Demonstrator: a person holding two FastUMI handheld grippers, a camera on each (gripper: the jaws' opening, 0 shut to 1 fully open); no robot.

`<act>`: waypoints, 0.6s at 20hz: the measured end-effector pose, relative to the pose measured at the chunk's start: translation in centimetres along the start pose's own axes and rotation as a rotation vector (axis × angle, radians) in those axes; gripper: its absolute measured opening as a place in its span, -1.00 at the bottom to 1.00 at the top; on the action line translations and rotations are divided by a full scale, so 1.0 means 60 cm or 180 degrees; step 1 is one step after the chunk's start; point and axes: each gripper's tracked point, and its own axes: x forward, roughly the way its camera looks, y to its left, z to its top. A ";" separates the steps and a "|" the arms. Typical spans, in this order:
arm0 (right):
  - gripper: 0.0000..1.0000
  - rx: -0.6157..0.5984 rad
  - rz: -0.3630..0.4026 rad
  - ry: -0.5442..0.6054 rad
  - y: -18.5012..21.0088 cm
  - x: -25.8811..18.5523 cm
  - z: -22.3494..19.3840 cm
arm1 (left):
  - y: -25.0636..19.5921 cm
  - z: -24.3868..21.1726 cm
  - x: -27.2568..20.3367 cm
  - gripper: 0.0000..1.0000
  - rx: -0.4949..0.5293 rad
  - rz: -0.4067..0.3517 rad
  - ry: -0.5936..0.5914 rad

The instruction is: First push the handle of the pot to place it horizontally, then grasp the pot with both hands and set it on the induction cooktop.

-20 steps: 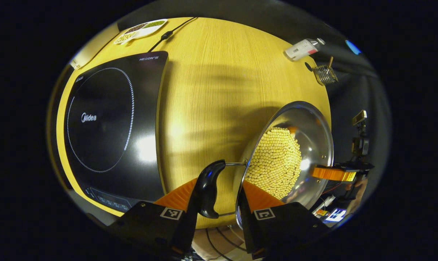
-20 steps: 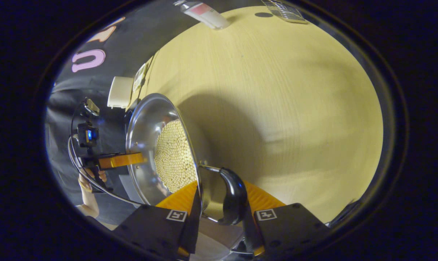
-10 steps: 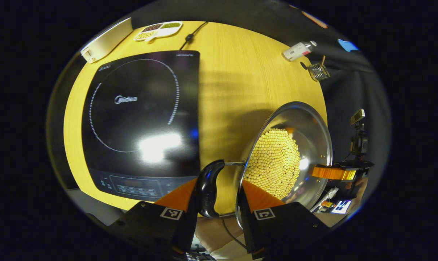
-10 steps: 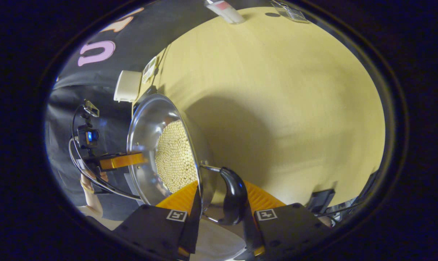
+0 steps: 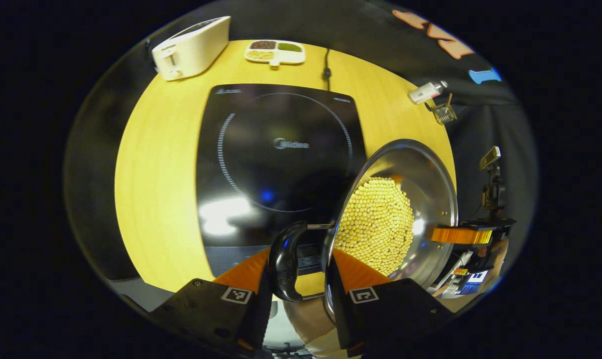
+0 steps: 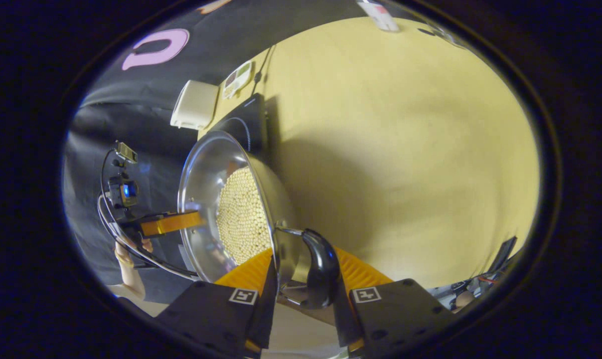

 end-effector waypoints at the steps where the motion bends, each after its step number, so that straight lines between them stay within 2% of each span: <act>1: 0.08 -0.0033 0.0003 -0.0014 0.022 0.012 0.003 | 0.026 0.003 -0.006 0.15 -0.0010 0.0016 -0.0014; 2: -0.05 -0.0070 0.0002 -0.0032 0.041 0.024 0.010 | 0.048 0.005 -0.011 0.11 -0.0020 0.0026 -0.0044; 3: -0.05 -0.0100 0.0007 -0.0048 0.056 0.033 0.018 | 0.067 0.010 -0.014 0.14 -0.0030 0.0034 -0.0074; 4: 0.07 -0.0107 0.0013 -0.0062 0.073 0.043 0.027 | 0.087 0.014 -0.015 0.12 -0.0045 0.0041 -0.0095; 7: 0.05 -0.0121 0.0017 -0.0099 0.112 0.075 0.059 | 0.131 0.039 -0.023 0.12 -0.0125 0.0080 -0.0213; 12: 0.04 -0.0112 0.0050 -0.0144 0.155 0.118 0.112 | 0.191 0.097 -0.021 0.12 -0.0051 0.0228 -0.0431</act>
